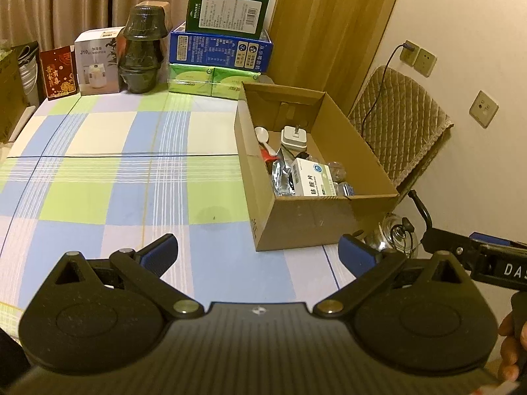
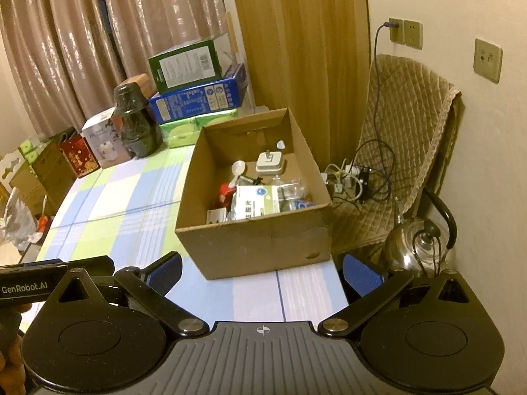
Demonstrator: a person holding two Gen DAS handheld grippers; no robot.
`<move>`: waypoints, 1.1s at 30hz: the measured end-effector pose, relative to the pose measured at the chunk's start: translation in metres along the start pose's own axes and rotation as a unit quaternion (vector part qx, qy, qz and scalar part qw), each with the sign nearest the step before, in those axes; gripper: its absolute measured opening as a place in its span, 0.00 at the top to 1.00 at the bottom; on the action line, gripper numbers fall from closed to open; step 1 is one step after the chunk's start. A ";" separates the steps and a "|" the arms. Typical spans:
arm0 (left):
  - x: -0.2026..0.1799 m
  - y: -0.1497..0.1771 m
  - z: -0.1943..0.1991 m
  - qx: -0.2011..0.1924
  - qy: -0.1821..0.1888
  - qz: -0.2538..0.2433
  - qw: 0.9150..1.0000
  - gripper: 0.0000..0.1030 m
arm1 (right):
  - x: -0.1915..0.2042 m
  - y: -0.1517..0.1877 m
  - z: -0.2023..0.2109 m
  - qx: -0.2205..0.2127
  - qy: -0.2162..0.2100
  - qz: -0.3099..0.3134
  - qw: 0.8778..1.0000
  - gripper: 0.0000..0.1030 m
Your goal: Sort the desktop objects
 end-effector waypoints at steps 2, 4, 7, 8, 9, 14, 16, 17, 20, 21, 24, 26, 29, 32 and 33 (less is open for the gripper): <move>-0.001 0.001 0.003 0.002 0.002 0.000 1.000 0.01 | 0.002 0.001 0.003 0.001 0.000 0.004 1.000 0.02; -0.003 0.003 0.005 0.004 0.003 -0.004 1.000 0.01 | 0.004 0.002 0.006 0.003 0.002 0.011 1.000 0.02; -0.005 0.006 0.009 0.002 -0.001 -0.012 1.000 0.01 | 0.007 0.002 0.012 0.002 0.007 0.021 1.000 0.02; -0.005 0.007 0.010 0.001 -0.002 -0.014 1.000 0.01 | 0.008 0.002 0.014 0.000 0.007 0.022 1.000 0.02; -0.006 0.009 0.012 -0.001 -0.004 -0.017 1.000 0.01 | 0.009 0.002 0.016 -0.001 0.006 0.021 1.000 0.02; -0.006 0.013 0.016 -0.014 -0.020 -0.034 0.999 0.01 | 0.013 0.005 0.023 -0.002 0.007 0.026 1.000 0.02; -0.004 0.015 0.017 -0.011 -0.021 -0.033 0.999 0.01 | 0.015 0.006 0.024 -0.002 0.011 0.030 0.999 0.02; -0.004 0.016 0.017 -0.010 -0.021 -0.034 0.999 0.01 | 0.015 0.008 0.025 -0.002 0.011 0.030 0.999 0.02; -0.003 0.021 0.020 -0.006 -0.022 -0.037 0.999 0.01 | 0.016 0.010 0.028 -0.002 0.008 0.025 1.000 0.02; -0.004 0.023 0.021 -0.004 -0.020 -0.039 0.999 0.01 | 0.017 0.011 0.029 -0.002 0.008 0.026 1.000 0.02; -0.004 0.027 0.025 -0.002 -0.019 -0.044 0.999 0.01 | 0.020 0.012 0.033 -0.002 0.009 0.031 0.999 0.02; -0.004 0.030 0.027 -0.001 -0.016 -0.045 0.999 0.01 | 0.021 0.013 0.036 -0.002 0.010 0.034 0.999 0.02; -0.005 0.032 0.030 0.000 -0.016 -0.045 0.999 0.01 | 0.022 0.015 0.039 -0.003 0.010 0.037 0.999 0.02; -0.003 0.033 0.033 -0.002 -0.019 -0.043 0.999 0.01 | 0.022 0.016 0.041 -0.004 0.013 0.037 0.999 0.02; -0.003 0.033 0.034 -0.003 -0.020 -0.042 0.999 0.01 | 0.022 0.017 0.041 -0.004 0.013 0.037 0.999 0.02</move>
Point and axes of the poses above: each gripper's, at about its wrist camera, not at the fingertips, and z roughly against the way its jaws point, x to its left, y to its underside, the point moved 1 cm from there along -z, roughly the way its jaws point, and after that the axes turned 13 degrees about z, right-handed, at the moved point
